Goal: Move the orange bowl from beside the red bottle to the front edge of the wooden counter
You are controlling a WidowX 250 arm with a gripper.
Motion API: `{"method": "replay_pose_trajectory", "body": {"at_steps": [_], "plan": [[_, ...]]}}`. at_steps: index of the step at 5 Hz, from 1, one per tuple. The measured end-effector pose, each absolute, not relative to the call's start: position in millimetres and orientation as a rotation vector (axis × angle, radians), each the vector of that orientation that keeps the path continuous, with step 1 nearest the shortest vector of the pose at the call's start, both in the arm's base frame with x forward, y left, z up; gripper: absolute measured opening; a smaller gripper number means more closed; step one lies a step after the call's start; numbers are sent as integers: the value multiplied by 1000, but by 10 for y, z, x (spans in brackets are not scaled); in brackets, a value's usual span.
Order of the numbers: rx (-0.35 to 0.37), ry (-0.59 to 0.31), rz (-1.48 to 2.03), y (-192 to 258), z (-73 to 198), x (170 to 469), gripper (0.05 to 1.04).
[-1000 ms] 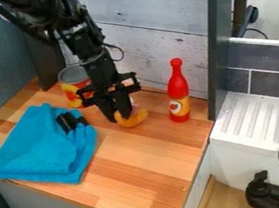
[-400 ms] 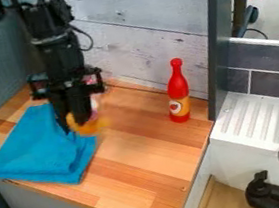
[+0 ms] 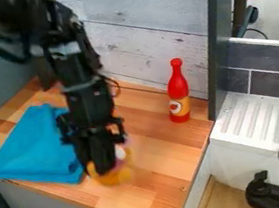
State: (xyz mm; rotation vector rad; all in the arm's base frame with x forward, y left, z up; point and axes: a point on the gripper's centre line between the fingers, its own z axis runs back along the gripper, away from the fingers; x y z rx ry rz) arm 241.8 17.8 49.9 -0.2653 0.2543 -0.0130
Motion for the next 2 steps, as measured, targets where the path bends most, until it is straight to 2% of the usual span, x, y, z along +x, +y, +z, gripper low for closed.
{"method": "replay_pose_trajectory", "body": {"at_steps": [1,2], "plan": [[-264,222,-44,121,361,2454,239],[-244,237,-31,153,240,2461,239]]}}
